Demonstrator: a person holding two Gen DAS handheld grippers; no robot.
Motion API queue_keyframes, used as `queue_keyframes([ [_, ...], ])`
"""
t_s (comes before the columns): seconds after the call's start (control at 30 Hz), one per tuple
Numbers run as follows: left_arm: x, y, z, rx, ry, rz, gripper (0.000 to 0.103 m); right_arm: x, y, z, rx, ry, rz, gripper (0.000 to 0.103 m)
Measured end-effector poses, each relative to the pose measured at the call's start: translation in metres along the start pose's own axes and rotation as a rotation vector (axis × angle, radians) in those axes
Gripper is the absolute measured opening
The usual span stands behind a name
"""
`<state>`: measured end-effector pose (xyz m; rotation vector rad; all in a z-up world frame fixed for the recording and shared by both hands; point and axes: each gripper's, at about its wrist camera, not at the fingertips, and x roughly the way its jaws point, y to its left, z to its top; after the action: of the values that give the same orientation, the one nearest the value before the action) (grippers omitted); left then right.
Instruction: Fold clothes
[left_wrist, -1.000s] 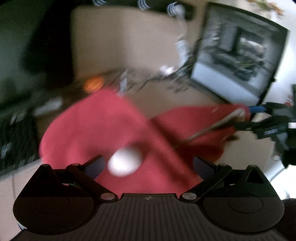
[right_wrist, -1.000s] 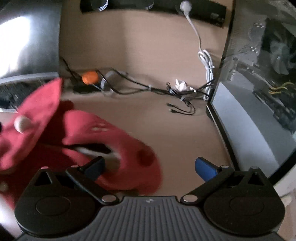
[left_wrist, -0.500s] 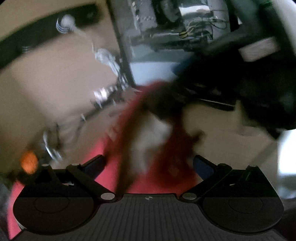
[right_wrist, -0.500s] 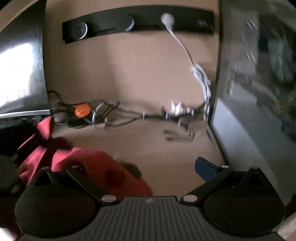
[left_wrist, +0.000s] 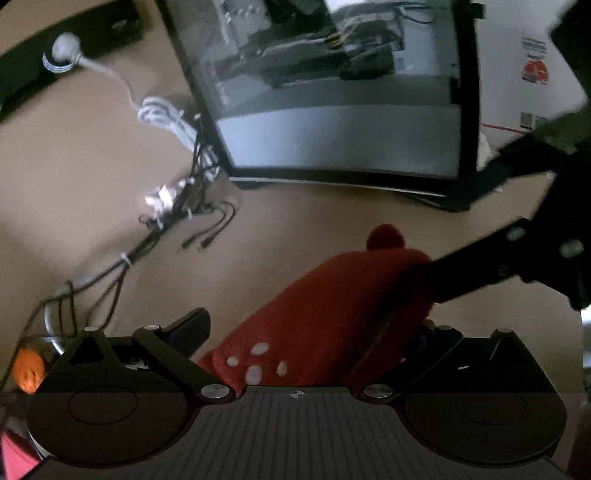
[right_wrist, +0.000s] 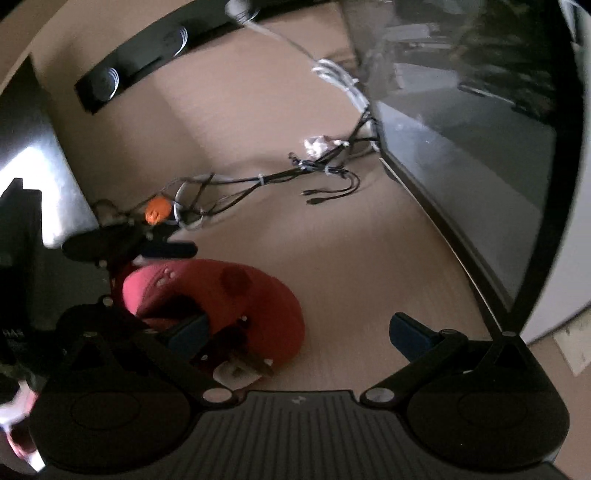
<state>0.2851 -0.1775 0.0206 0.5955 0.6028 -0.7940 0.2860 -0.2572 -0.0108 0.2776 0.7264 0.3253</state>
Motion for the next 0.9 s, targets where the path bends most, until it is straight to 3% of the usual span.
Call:
queue_keyframes([
  [0.07,0.001,0.001,-0.001,-0.006,0.003,0.01,0.086,-0.005,-0.006,0.001,0.063,-0.035,0.021,0.103],
  [0.1,0.001,0.002,0.0,-0.011,0.009,0.019,0.071,-0.006,-0.009,0.004,0.089,-0.042,0.034,0.103],
  [0.17,-0.001,0.004,0.0,-0.025,0.011,0.017,0.069,-0.007,-0.013,0.008,0.124,-0.067,0.044,0.103],
  [0.3,-0.004,0.002,0.001,-0.027,0.006,0.006,0.048,-0.013,-0.012,0.015,0.136,-0.142,-0.004,0.103],
  [0.37,-0.006,0.0,0.001,-0.021,0.001,0.006,0.045,-0.013,-0.009,0.014,0.106,-0.134,-0.046,0.103],
  [0.47,-0.009,0.001,0.001,-0.035,-0.007,0.006,0.042,-0.006,-0.005,-0.002,0.064,-0.093,-0.209,0.103],
  [0.53,-0.01,0.003,0.0,-0.045,-0.012,0.007,0.04,0.004,-0.005,-0.014,0.05,-0.035,-0.273,0.103],
  [0.77,-0.017,0.009,0.001,-0.094,-0.026,-0.008,0.033,0.051,0.008,-0.034,-0.101,0.065,-0.199,0.092],
  [0.9,-0.029,0.019,-0.002,-0.187,-0.051,-0.062,0.028,0.079,0.009,-0.021,-0.042,0.064,-0.129,0.084],
])
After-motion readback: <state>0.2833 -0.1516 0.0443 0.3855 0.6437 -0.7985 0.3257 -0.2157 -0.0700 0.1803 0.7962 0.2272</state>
